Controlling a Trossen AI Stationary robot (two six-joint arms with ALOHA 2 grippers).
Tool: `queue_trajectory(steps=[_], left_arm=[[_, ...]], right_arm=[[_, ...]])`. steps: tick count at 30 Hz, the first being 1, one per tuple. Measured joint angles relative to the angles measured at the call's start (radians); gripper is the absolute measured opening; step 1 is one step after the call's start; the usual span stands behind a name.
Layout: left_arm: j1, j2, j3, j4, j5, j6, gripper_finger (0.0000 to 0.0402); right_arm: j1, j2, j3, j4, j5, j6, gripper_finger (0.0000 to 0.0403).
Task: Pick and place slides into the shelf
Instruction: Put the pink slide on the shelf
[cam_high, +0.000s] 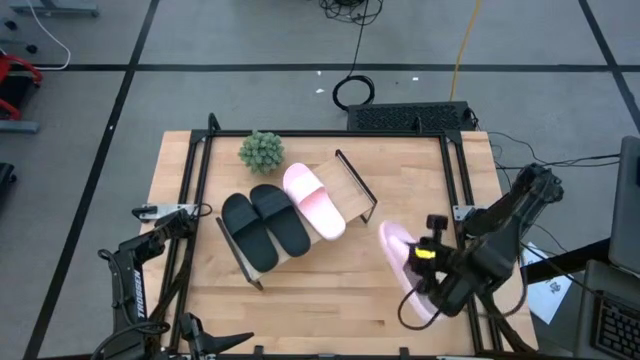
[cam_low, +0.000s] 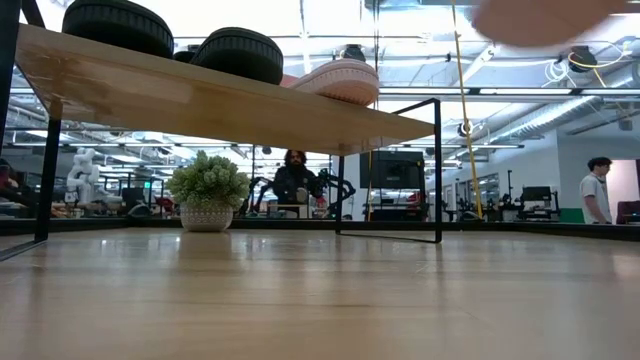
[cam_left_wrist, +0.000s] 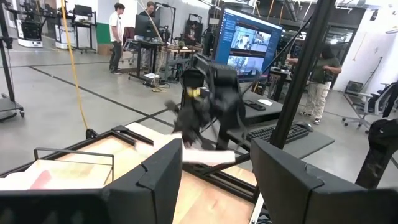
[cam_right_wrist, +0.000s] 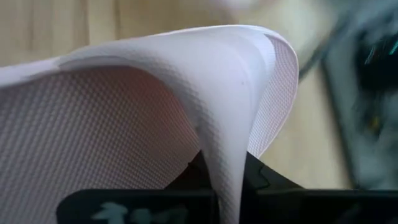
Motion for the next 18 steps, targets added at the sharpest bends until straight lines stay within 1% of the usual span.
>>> queue_trajectory(steps=[2, 4, 5, 7, 9, 11, 14, 18], left_arm=[[0.003, 0.000, 0.000, 0.000, 0.000, 0.000, 0.0191], [0.007, 0.000, 0.000, 0.000, 0.000, 0.000, 0.0191], [0.009, 0.000, 0.000, 0.000, 0.000, 0.000, 0.0191], [0.016, 0.000, 0.000, 0.000, 0.000, 0.000, 0.0191], [0.023, 0.000, 0.000, 0.000, 0.000, 0.000, 0.0191], [0.030, 0.000, 0.000, 0.000, 0.000, 0.000, 0.0191], [0.038, 0.000, 0.000, 0.000, 0.000, -0.006, 0.0191], [0.049, 0.000, 0.000, 0.000, 0.000, -0.009, 0.0191]], right_arm=[[-0.037, -0.002, 0.076, 0.020, 0.097, -0.179, 0.0001], [-0.085, -0.002, 0.129, 0.092, 0.187, -0.406, 0.0001], [-0.117, -0.003, 0.147, 0.151, 0.215, -0.533, 0.0001], [-0.192, -0.006, 0.159, 0.288, 0.221, -0.787, 0.0001], [-0.280, -0.010, 0.158, 0.413, 0.175, -0.997, 0.0001], [-0.380, -0.015, 0.150, 0.519, 0.108, -1.151, 0.0001], [-0.523, -0.024, 0.135, 0.596, 0.017, -1.271, 0.0001], [-0.679, -0.027, 0.108, 0.686, -0.125, -1.366, 0.0001]])
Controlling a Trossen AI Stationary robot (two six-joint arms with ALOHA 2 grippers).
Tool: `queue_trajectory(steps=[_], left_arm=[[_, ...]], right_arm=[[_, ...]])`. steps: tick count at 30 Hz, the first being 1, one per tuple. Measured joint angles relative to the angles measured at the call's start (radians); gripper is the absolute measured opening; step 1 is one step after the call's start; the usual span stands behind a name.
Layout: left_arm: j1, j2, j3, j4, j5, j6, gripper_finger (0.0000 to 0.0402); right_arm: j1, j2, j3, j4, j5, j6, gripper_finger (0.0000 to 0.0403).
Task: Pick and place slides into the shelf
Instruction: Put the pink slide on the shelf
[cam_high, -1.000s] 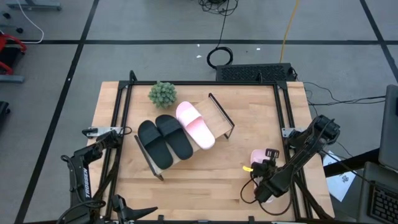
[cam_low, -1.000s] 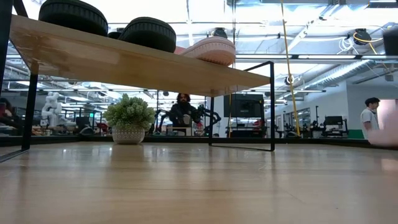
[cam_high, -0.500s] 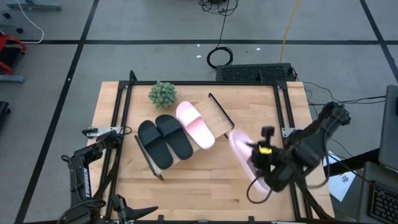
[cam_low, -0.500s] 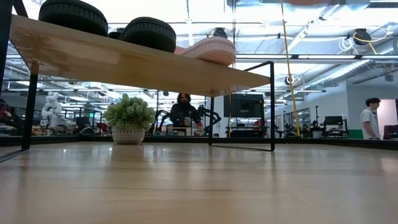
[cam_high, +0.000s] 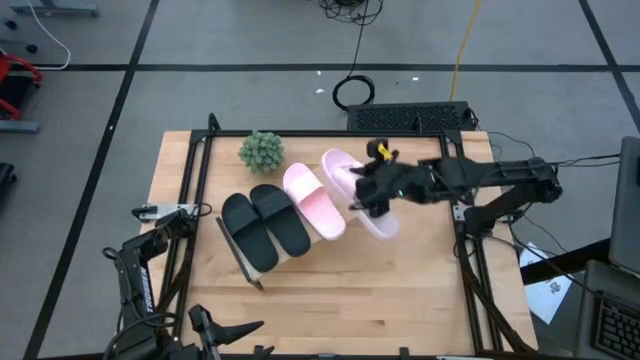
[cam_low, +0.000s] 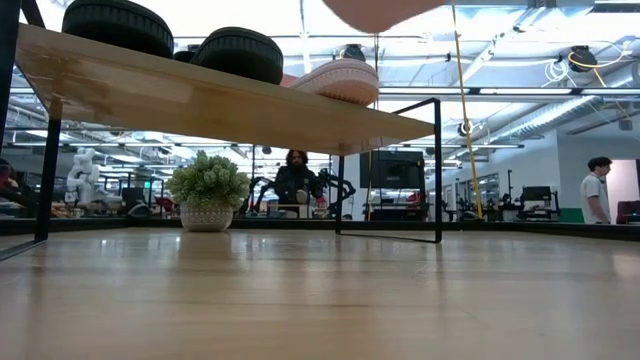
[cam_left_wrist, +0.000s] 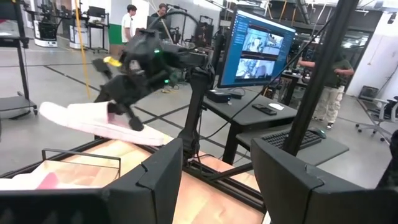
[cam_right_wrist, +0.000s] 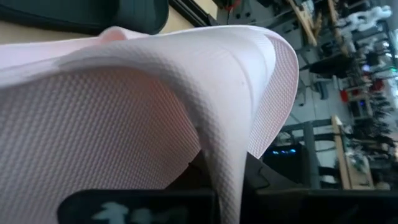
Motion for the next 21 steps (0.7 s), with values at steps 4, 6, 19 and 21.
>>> queue_trajectory(steps=[4, 6, 19, 21], left_arm=[[0.014, 0.000, 0.000, 0.000, 0.000, 0.004, 0.0191], [0.025, 0.000, 0.000, 0.000, 0.000, 0.005, 0.0191], [0.083, 0.000, 0.000, 0.000, 0.000, 0.009, 0.0191], [0.087, 0.000, 0.000, 0.000, 0.000, 0.009, 0.0191]], right_arm=[[-0.081, 0.001, -0.079, 0.129, -0.070, -0.085, 0.0000], [-0.099, 0.002, -0.126, 0.186, -0.068, -0.119, 0.0000], [-0.187, 0.012, -0.325, 0.476, -0.074, -0.219, 0.0000], [-0.188, 0.023, -0.326, 0.494, -0.074, -0.227, 0.0000]])
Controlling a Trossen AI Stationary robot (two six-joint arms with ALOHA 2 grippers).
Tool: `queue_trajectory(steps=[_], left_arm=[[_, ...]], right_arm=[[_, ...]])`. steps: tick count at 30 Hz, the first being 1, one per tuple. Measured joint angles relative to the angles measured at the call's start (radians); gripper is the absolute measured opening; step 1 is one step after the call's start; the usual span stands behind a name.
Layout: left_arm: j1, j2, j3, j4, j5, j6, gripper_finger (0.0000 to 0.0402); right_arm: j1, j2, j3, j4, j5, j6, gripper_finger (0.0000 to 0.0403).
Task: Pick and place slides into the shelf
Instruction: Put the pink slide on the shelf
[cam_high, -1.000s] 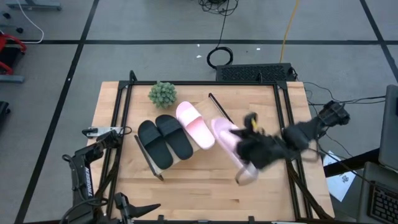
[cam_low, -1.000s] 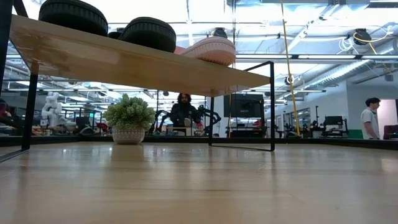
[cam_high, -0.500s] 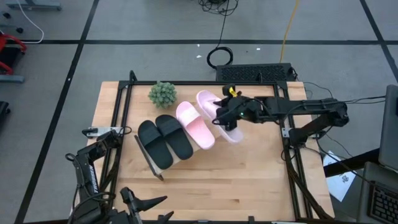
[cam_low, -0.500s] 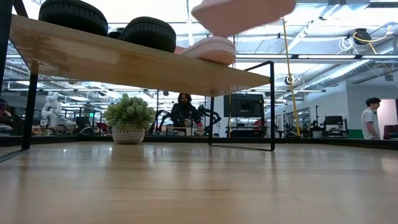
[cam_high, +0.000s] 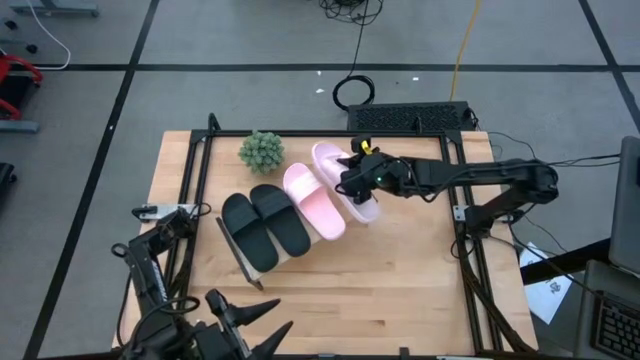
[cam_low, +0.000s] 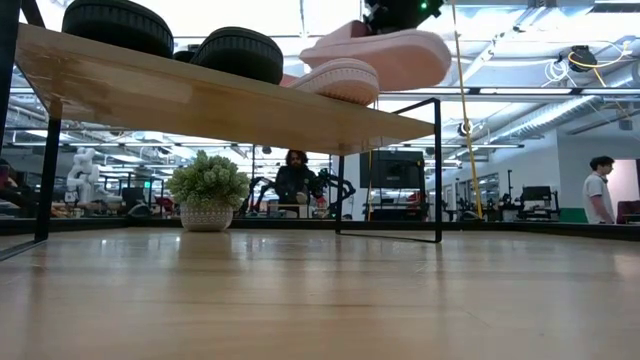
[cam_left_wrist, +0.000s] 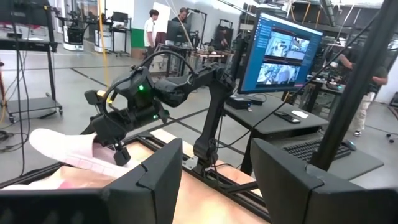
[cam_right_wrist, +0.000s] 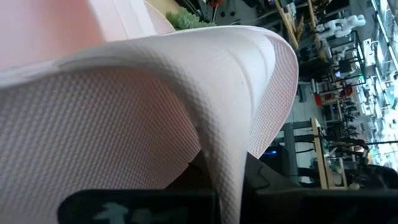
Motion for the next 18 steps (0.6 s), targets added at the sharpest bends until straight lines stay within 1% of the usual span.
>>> queue_trajectory(steps=[2, 6, 11, 18], left_arm=[[0.003, 0.000, 0.000, 0.000, 0.000, 0.000, 0.0191], [0.003, 0.000, 0.000, 0.001, 0.000, 0.000, 0.0191], [0.002, 0.000, 0.000, 0.000, 0.000, -0.006, 0.0191], [0.002, 0.000, 0.000, 0.001, 0.000, 0.003, 0.0191]], right_arm=[[0.000, 0.015, 0.000, 0.033, 0.003, -0.016, 0.0000], [-0.005, 0.062, 0.000, 0.035, 0.008, -0.026, 0.0000], [-0.006, 0.106, 0.000, 0.035, 0.094, -0.051, 0.0000], [-0.006, 0.108, 0.000, 0.039, 0.111, -0.055, 0.0000]])
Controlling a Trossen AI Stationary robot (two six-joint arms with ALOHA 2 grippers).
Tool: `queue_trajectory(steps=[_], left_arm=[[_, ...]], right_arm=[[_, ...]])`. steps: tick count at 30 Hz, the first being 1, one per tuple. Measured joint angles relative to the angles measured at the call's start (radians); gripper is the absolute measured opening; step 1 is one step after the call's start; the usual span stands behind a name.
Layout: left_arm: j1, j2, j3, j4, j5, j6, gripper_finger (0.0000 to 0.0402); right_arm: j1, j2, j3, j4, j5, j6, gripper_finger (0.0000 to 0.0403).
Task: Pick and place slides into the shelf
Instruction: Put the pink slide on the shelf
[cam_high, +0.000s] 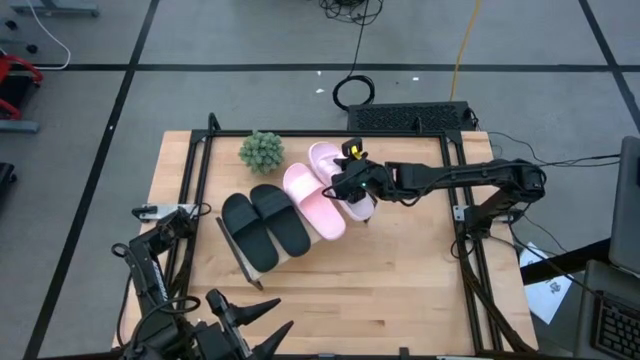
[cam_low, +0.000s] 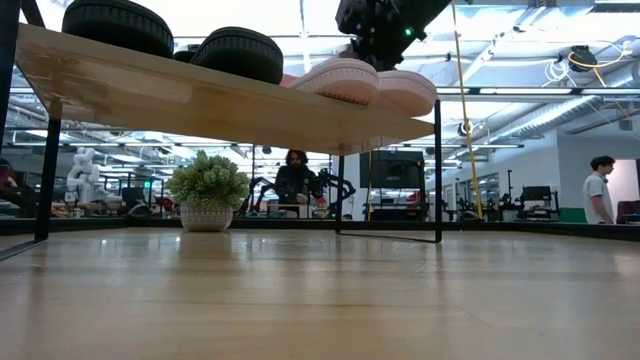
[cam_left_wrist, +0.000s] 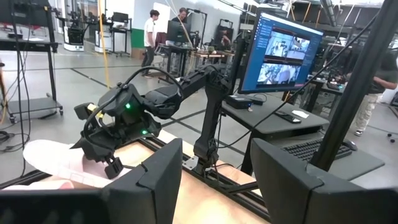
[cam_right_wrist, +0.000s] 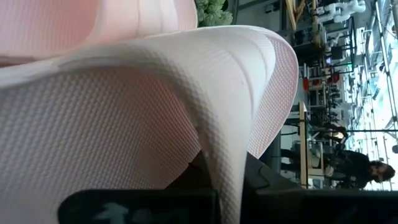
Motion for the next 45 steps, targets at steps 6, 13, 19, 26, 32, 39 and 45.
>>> queue_trajectory(steps=[6, 13, 19, 26, 32, 39, 45], left_arm=[[-0.001, 0.000, 0.000, 0.000, 0.000, -0.001, 0.0191], [-0.001, 0.000, 0.000, 0.000, 0.000, -0.001, 0.0191], [-0.003, 0.000, 0.000, 0.000, 0.000, -0.004, 0.0191], [-0.005, 0.000, 0.000, 0.000, 0.000, -0.004, 0.0191], [-0.010, 0.000, 0.000, 0.000, 0.000, -0.004, 0.0191], [-0.011, 0.000, 0.000, 0.000, 0.000, 0.001, 0.0191], [-0.018, 0.000, 0.000, 0.000, 0.000, 0.023, 0.0191]], right_arm=[[0.000, 0.000, 0.000, -0.004, 0.001, -0.024, 0.0000], [0.000, 0.004, 0.000, -0.011, 0.002, -0.025, 0.0000], [0.003, 0.031, 0.000, -0.010, 0.029, -0.068, 0.0000], [0.015, 0.052, 0.008, -0.001, 0.035, -0.082, 0.0000], [0.015, 0.052, 0.008, -0.002, 0.030, -0.092, 0.0002], [0.021, 0.052, 0.008, 0.005, 0.027, -0.144, 0.0015], [0.022, 0.053, 0.008, 0.017, 0.044, -0.156, 0.0031]])
